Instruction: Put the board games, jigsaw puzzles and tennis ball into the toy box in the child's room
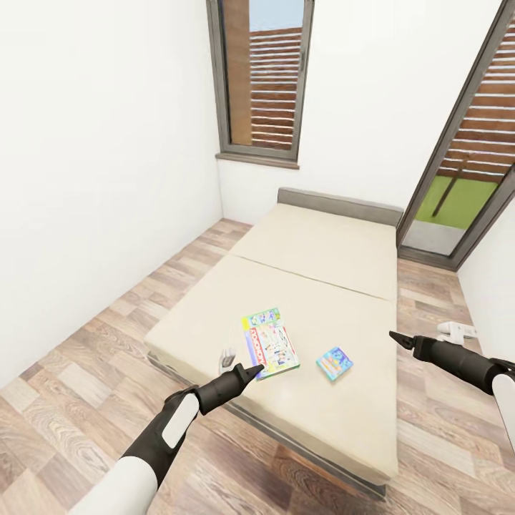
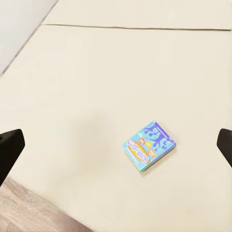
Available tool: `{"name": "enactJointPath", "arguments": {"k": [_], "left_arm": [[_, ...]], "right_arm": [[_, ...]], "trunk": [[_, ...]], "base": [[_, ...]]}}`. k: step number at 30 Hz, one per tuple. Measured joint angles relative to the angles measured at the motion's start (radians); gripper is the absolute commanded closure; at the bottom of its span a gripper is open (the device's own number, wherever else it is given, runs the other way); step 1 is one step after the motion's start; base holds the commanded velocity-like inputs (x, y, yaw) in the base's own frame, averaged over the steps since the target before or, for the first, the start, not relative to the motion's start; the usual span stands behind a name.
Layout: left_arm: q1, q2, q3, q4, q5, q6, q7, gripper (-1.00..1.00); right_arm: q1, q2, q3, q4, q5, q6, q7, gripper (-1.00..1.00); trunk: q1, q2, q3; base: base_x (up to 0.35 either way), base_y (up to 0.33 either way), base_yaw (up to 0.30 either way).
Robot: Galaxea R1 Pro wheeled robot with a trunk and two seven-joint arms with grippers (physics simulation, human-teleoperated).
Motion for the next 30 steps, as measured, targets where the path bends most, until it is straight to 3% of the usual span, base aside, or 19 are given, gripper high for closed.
{"name": "enactJointPath", "arguments": {"k": [30], "left_arm": [[0.000,0.002,0.000,0.000,0.000,0.000,0.000,1.00]], "right_arm": [[-0.001,0.001,0.003,0.000,0.000,0.003,0.002,-1.00]], "trunk": [[-0.115,0.211,0.095]], "base": [[0.000,0.000,0.008]]}}
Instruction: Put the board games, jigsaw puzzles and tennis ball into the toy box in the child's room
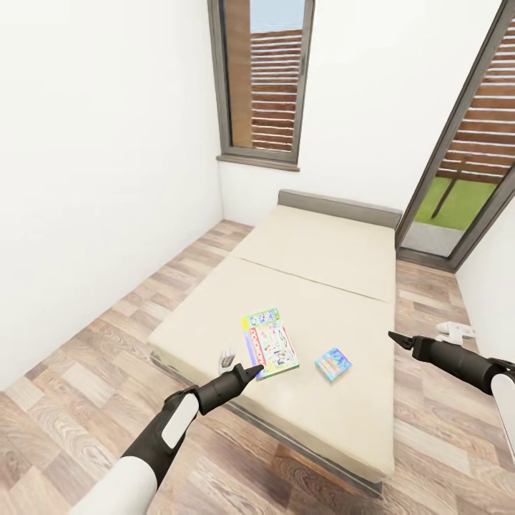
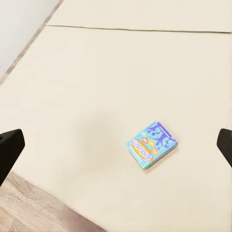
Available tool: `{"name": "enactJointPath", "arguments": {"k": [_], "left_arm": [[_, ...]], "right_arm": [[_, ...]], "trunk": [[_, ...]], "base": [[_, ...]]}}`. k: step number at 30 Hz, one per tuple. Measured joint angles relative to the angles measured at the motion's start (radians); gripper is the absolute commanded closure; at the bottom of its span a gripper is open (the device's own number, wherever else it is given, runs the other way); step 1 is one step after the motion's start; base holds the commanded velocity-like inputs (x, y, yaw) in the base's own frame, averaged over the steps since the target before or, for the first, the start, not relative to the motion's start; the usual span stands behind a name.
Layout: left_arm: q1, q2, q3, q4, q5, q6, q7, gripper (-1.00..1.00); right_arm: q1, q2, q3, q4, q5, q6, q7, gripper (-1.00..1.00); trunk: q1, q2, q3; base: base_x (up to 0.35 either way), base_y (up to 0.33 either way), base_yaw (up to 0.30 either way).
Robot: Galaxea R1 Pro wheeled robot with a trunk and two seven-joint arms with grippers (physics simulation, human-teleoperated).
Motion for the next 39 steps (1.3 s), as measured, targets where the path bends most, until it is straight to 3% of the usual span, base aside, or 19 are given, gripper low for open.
{"name": "enactJointPath", "arguments": {"k": [15,39], "left_arm": [[0.000,0.001,0.000,0.000,-0.001,0.000,0.000,1.00],[0.000,0.001,0.000,0.000,-0.004,-0.001,0.000,1.00]], "right_arm": [[-0.002,0.000,0.001,0.000,0.000,0.001,-0.001,-1.00],[-0.003,-0.001,0.001,0.000,0.000,0.002,-0.002,-1.00]], "trunk": [[-0.058,0.105,0.047],[-0.058,0.106,0.045]], "base": [[0.000,0.000,0.233],[0.000,0.000,0.292]]}}
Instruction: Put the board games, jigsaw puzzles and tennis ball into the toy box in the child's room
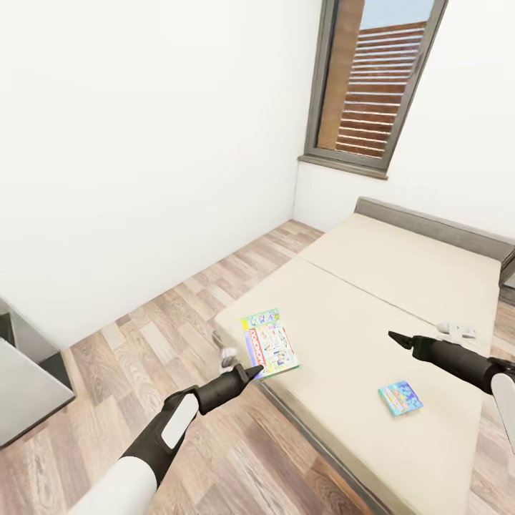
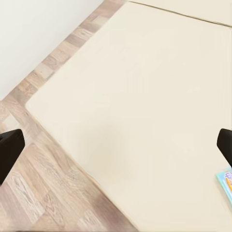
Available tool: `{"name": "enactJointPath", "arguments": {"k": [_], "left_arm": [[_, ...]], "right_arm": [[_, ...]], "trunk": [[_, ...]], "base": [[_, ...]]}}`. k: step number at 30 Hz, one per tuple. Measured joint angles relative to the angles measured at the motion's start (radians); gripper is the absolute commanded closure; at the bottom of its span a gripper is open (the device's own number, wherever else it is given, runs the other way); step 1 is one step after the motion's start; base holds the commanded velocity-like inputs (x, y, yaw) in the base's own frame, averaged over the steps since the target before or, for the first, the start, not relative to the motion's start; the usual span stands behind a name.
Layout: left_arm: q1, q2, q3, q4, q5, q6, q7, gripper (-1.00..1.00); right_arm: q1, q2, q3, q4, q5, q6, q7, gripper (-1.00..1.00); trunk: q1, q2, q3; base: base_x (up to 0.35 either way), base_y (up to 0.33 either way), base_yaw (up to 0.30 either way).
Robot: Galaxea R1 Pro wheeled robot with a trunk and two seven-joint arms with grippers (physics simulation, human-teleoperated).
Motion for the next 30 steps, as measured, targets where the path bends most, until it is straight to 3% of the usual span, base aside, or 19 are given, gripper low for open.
{"name": "enactJointPath", "arguments": {"k": [12,30], "left_arm": [[0.000,0.000,0.000,0.000,0.001,0.000,0.000,1.00],[0.000,0.000,0.000,0.000,0.003,0.001,0.001,1.00]], "right_arm": [[0.001,-0.005,-0.001,0.000,-0.001,0.000,0.000,-1.00],[0.003,-0.005,-0.001,0.000,-0.003,-0.001,0.012,-1.00]], "trunk": [[0.000,0.000,-0.005],[0.000,0.000,-0.006]], "base": [[0.000,0.000,0.251],[0.000,0.000,0.033]]}}
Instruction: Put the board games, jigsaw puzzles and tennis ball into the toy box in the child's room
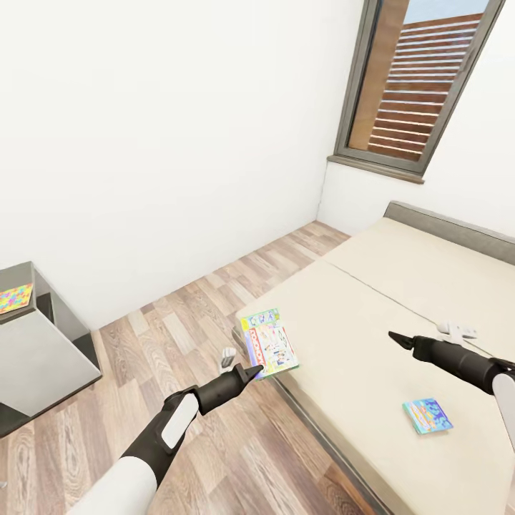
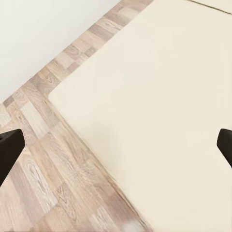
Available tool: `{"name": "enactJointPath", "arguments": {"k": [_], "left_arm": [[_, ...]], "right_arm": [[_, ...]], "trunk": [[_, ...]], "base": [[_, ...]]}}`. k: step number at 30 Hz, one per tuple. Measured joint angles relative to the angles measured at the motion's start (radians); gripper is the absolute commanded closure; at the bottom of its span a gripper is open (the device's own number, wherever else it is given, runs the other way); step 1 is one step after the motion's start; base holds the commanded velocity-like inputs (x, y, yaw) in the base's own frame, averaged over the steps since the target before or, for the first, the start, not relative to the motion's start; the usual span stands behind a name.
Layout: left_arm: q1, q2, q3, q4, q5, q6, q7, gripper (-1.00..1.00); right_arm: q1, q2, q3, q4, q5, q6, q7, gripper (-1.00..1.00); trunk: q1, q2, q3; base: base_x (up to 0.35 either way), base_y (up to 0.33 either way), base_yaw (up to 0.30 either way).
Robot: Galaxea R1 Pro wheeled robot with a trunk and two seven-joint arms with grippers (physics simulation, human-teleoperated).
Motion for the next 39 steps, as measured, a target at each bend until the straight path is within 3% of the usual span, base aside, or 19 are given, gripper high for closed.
{"name": "enactJointPath", "arguments": {"k": [14,39], "left_arm": [[0.000,0.000,0.000,0.001,0.000,0.000,0.000,1.00],[0.002,0.008,0.001,0.001,-0.001,-0.001,0.000,1.00]], "right_arm": [[0.000,-0.005,-0.006,0.000,0.004,0.021,0.168,-1.00],[-0.005,0.001,-0.013,0.000,0.007,0.024,0.176,-1.00]], "trunk": [[0.000,0.000,0.000],[0.000,0.000,0.000]], "base": [[0.000,0.000,0.005],[0.000,0.000,0.261]]}}
